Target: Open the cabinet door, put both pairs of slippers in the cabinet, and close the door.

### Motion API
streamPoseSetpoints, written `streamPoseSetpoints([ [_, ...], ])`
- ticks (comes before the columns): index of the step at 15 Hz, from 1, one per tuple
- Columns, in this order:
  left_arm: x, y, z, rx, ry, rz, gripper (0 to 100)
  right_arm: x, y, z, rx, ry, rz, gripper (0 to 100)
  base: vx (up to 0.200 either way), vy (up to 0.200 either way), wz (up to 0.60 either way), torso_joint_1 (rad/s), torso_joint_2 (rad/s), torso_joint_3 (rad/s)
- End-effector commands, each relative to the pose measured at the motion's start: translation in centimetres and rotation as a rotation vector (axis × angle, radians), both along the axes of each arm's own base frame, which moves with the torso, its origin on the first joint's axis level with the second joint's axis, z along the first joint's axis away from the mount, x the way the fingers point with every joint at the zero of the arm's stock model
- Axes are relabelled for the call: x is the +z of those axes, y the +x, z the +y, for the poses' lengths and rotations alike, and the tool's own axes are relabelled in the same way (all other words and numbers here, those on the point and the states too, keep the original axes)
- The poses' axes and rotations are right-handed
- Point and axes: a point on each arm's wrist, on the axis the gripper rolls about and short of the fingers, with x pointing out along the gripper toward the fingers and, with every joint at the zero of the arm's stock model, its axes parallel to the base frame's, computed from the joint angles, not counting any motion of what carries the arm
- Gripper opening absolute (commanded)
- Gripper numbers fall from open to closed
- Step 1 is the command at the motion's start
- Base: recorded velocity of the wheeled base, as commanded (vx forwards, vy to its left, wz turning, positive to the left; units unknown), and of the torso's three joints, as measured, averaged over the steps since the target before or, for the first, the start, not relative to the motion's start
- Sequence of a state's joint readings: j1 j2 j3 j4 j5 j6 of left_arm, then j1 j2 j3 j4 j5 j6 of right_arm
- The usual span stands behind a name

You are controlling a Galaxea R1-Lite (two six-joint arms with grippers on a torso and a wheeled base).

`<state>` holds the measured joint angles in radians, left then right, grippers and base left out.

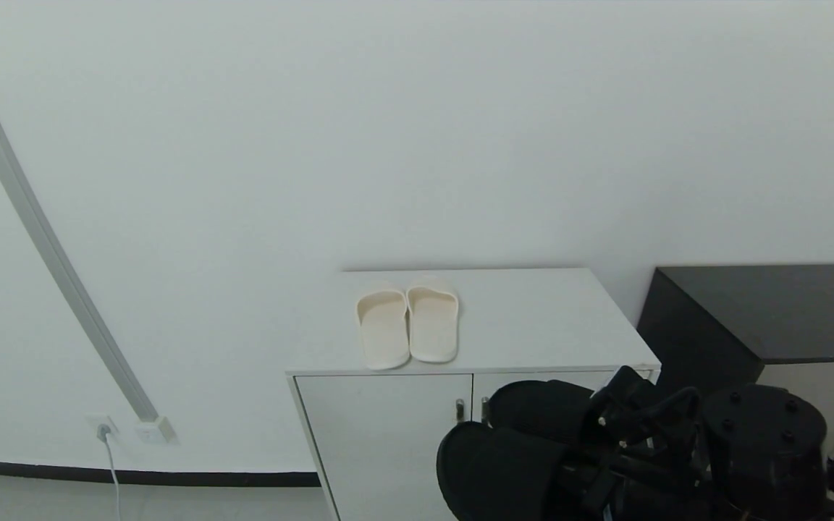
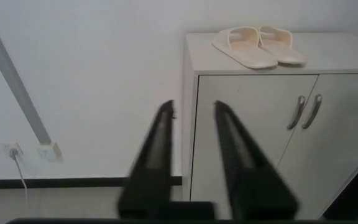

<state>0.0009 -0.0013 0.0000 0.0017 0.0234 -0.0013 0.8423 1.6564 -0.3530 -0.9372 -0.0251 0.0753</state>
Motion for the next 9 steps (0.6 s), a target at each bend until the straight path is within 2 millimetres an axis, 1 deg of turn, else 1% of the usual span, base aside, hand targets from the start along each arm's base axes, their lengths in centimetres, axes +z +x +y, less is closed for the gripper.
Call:
streamPoseSetpoints([
  [1, 0.0, 0.01, 0.0, 0.002, 0.0, 0.001, 100, -0.01, -0.16, 0.08, 0.007, -0.001, 0.0, 0, 0.0, 0.0, 0.0, -0.154, 0.36, 0.198],
  [7, 0.0, 0.01, 0.0, 0.002, 0.0, 0.001, 100, -0.32, -0.6, 0.36, 0.028, -0.011, 0.009, 0, 0.0, 0.0, 0.0, -0.166, 0.39, 0.217],
  [9, 0.0, 0.01, 0.0, 0.002, 0.0, 0.001, 100, -0.32, -0.6, 0.36, 0.028, -0.011, 0.009, 0, 0.0, 0.0, 0.0, -0.207, 0.51, 0.283],
])
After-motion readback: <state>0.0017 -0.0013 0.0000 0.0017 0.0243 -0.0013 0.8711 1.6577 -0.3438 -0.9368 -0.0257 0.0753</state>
